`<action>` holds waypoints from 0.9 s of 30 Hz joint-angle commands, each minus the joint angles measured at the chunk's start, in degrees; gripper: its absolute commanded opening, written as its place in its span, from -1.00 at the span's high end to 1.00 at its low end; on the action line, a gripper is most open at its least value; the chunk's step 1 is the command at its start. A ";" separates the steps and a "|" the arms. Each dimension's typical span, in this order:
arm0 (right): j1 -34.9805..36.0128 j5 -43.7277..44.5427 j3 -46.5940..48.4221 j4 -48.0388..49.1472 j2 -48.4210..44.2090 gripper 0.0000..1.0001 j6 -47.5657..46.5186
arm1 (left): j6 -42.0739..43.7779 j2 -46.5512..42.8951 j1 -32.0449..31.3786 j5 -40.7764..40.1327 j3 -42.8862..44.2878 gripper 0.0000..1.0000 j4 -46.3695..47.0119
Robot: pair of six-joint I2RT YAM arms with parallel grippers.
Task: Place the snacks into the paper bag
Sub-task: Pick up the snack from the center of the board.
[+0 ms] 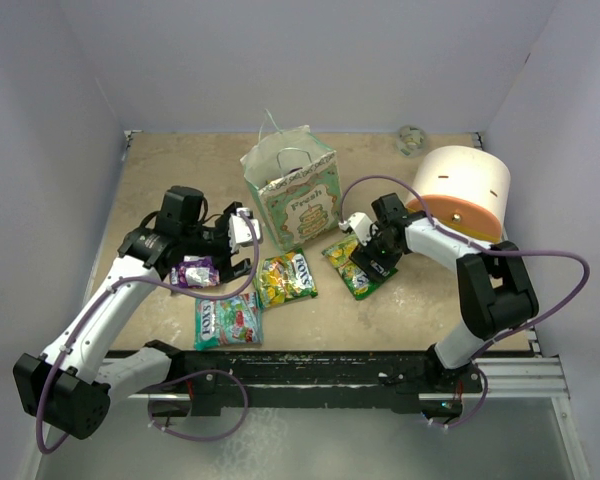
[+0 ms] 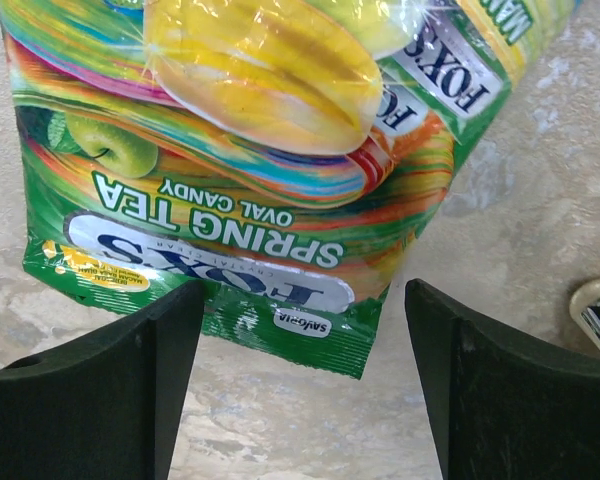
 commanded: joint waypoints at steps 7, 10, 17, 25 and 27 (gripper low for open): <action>-0.65 -3.58 -4.49 3.48 -0.21 -0.46 -6.65 | -1.00 -2.57 -0.09 1.93 -2.01 -0.90 2.92; -1.07 -4.31 -4.94 4.02 -0.11 -0.24 -7.97 | -0.70 -3.00 -0.08 1.84 -1.94 -0.90 2.20; -1.18 -5.25 -7.08 4.13 -4.64 0.54 -10.76 | -0.37 -3.75 -0.10 2.15 -3.14 -0.90 2.75; -1.18 -7.12 -6.86 1.01 -14.25 1.00 -17.53 | 0.59 -0.77 -0.25 2.41 -0.01 -0.86 0.27; -1.12 -7.65 -6.68 1.53 -16.36 1.00 -17.89 | 0.23 -0.59 -0.37 2.76 0.53 -0.85 0.27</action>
